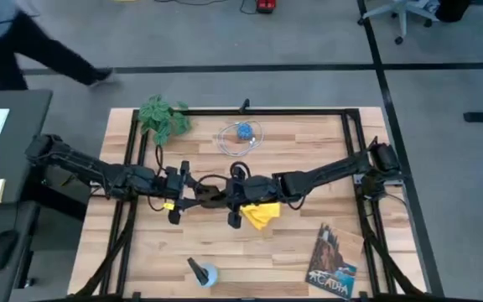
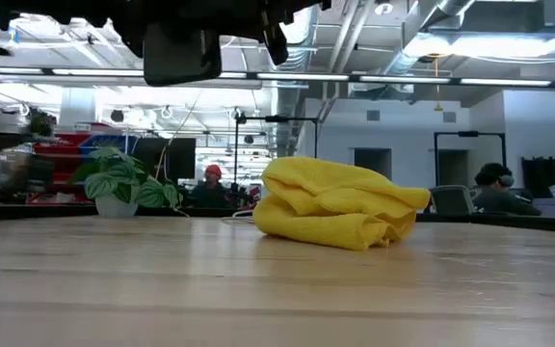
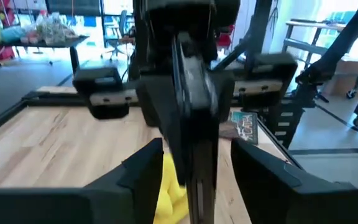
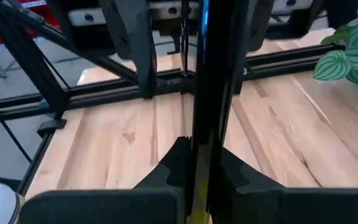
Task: Apply microfiber cloth
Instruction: Wipe the cellphone using a microfiber cloth
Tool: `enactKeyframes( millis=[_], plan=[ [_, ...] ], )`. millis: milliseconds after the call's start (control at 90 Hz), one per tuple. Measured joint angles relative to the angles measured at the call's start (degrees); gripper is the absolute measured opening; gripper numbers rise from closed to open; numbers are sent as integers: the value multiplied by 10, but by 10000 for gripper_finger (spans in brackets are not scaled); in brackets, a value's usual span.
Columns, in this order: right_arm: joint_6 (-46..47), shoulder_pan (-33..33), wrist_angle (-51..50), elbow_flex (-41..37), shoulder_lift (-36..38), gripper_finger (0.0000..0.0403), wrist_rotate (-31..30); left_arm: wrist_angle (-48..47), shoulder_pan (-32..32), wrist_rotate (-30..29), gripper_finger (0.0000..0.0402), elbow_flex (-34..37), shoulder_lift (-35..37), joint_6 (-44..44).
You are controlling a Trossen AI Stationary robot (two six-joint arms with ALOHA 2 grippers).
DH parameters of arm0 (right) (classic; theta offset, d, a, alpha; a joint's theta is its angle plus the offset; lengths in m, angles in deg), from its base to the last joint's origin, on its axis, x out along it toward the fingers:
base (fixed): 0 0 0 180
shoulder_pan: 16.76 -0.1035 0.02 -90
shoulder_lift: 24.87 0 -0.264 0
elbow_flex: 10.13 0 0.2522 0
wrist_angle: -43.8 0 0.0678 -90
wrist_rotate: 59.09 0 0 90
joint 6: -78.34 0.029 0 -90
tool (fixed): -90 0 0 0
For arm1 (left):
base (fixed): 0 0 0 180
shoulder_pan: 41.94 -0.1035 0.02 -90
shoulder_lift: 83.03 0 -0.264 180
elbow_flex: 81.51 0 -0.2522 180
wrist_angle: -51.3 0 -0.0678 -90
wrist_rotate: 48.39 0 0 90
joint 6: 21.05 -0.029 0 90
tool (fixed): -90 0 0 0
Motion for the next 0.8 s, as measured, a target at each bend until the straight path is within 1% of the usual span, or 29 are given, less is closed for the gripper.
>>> enactKeyframes(
  millis=[122, 233, 322, 444, 467, 656, 733, 800],
  plan=[
    [0, -1, -8, 0, 0, 12, 0, -1, 0, 0, 144, 0, 12, 0],
    [0, -1, -6, 0, 0, 12, 0, 2, 0, 0, 119, 0, 22, 9],
    [0, -1, -6, 0, 0, 12, 0, -1, 0, 0, 87, 0, 22, 11],
    [-1, -1, -9, 0, 0, 18, -2, 1, 0, -1, 24, 0, 16, 13],
    [-1, -1, -11, 0, 0, 21, -3, 1, 0, -2, 18, 0, 14, 13],
    [-3, 0, -29, 1, 0, 61, -3, -15, 0, -24, 13, 0, 12, 14],
    [-28, 0, -69, 1, 0, 85, -5, -32, -2, -35, 13, 0, 12, 29],
    [-50, 1, -125, 1, 7, 111, -16, -52, -6, -38, 13, 0, 12, 55]
  ],
)
